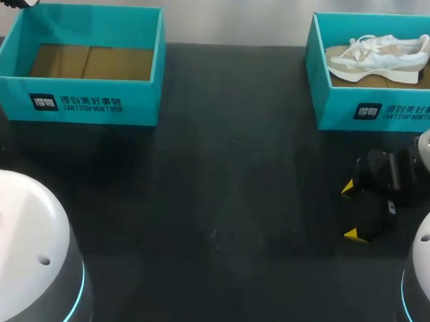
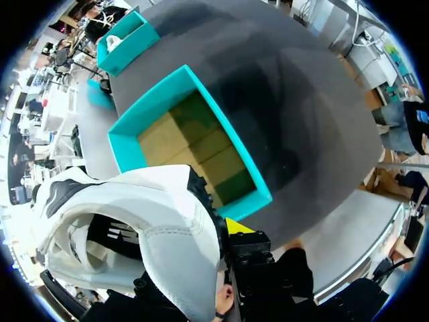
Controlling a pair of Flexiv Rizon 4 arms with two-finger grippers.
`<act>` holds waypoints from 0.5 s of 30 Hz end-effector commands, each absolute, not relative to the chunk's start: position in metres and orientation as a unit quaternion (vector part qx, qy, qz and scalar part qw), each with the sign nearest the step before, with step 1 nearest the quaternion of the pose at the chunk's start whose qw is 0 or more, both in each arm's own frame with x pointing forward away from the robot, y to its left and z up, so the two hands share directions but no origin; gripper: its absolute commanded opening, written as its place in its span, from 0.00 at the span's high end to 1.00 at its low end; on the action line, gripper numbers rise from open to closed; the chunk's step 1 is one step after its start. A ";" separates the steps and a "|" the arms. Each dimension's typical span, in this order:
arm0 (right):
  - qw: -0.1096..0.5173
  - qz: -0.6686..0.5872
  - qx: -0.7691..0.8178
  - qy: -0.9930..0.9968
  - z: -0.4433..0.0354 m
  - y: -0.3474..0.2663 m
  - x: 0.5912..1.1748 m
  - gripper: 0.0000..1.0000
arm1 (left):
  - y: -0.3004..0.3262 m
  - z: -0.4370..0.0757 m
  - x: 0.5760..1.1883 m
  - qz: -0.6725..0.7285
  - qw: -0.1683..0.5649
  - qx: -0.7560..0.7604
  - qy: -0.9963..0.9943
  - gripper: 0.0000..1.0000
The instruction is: Take the shoe out of the shoebox, open the shoe tongue, remove and reinsert the insole, then place the shoe into the shoebox
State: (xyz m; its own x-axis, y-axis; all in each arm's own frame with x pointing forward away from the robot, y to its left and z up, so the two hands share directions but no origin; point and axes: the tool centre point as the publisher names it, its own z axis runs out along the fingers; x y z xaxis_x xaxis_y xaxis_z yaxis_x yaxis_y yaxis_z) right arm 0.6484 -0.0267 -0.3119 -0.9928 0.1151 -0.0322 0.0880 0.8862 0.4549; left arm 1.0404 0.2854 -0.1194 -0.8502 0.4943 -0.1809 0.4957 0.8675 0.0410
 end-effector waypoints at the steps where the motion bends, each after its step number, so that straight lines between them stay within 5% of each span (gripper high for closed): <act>1: 0.030 0.232 0.052 0.971 -0.312 -0.027 0.647 0.00 | 0.289 -0.117 1.043 -0.009 0.102 0.284 0.953 1.00; 15: 0.030 0.232 0.052 0.971 -0.312 -0.027 0.647 0.00 | 0.331 -0.116 1.064 0.027 0.114 0.538 0.835 1.00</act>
